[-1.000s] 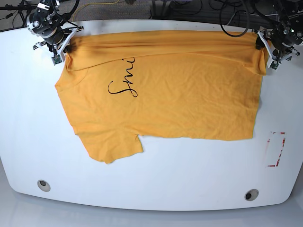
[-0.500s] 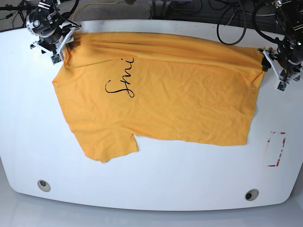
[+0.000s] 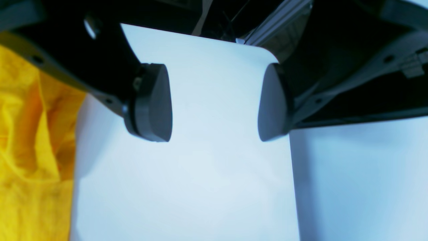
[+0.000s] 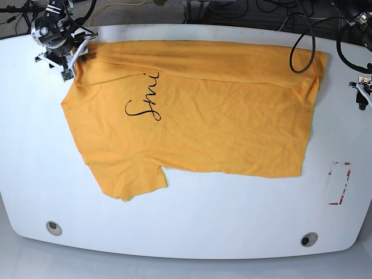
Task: Fold the T-shirt properly
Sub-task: 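Move the right gripper to the shirt side edge near the sleeve, then lower the left gripper onto the shirt side edge and close it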
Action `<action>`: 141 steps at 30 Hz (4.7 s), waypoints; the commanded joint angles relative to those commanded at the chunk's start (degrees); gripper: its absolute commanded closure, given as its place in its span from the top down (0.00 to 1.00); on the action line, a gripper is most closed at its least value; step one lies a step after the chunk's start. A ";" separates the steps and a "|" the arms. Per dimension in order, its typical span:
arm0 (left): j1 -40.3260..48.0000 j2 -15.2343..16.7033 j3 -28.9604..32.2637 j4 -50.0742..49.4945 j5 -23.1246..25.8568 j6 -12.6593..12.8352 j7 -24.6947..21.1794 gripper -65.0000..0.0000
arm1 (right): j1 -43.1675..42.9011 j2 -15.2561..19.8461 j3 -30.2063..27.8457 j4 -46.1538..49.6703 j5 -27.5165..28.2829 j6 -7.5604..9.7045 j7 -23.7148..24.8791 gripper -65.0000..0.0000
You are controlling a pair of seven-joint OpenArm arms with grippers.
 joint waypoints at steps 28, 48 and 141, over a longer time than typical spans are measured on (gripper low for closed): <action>-16.35 7.47 10.11 -8.44 -0.79 0.00 -0.18 0.58 | 17.49 -0.18 0.18 -0.53 0.00 0.00 -0.35 0.85; -20.66 7.47 16.44 -18.29 -1.05 3.21 -11.25 0.58 | 45.63 6.59 0.00 -41.32 -0.09 0.00 11.96 0.85; -44.40 12.57 23.56 -76.75 10.11 8.66 -42.02 0.00 | 49.58 4.57 -5.54 -56.00 -0.09 0.00 20.31 0.00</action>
